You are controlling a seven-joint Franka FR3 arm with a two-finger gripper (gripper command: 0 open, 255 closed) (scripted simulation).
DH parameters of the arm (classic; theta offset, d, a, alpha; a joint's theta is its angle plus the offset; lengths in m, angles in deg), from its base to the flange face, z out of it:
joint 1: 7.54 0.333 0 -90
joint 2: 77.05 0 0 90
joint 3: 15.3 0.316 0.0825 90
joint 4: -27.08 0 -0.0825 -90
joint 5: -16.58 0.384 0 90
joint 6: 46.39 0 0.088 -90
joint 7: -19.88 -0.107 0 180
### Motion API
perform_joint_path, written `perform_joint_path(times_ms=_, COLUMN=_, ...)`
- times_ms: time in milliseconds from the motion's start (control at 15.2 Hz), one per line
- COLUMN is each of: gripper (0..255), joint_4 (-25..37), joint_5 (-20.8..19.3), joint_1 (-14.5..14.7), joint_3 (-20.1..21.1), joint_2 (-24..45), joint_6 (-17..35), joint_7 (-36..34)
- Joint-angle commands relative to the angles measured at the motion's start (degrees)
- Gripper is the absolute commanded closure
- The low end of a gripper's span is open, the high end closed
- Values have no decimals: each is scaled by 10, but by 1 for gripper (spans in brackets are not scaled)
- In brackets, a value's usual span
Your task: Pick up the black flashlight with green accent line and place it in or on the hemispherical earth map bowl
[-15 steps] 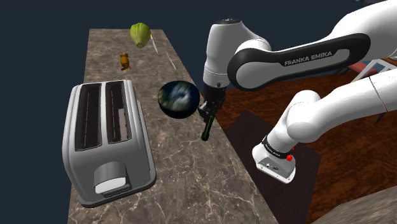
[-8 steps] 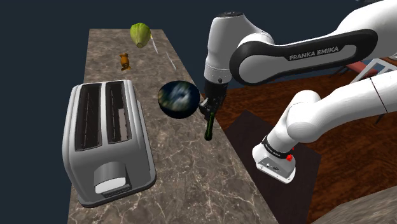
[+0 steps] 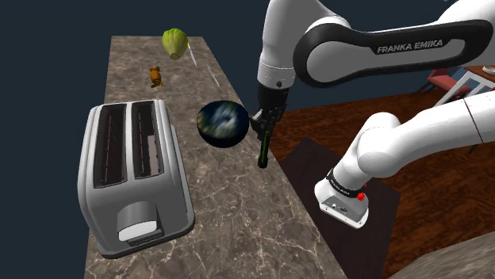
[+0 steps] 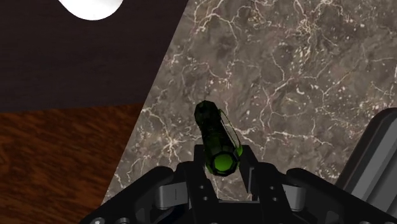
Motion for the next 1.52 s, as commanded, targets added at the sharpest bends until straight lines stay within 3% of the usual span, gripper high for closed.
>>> perform_joint_path(times_ms=0, gripper=255, joint_4=14, joint_5=-2, joint_1=0, joint_3=-2, joint_2=-2, joint_6=-16, joint_7=-3)
perform_joint_path(times_ms=1452, gripper=255, joint_4=185, joint_5=-28, joint_1=-11, joint_3=-33, joint_2=4, joint_6=-181, joint_7=-20)
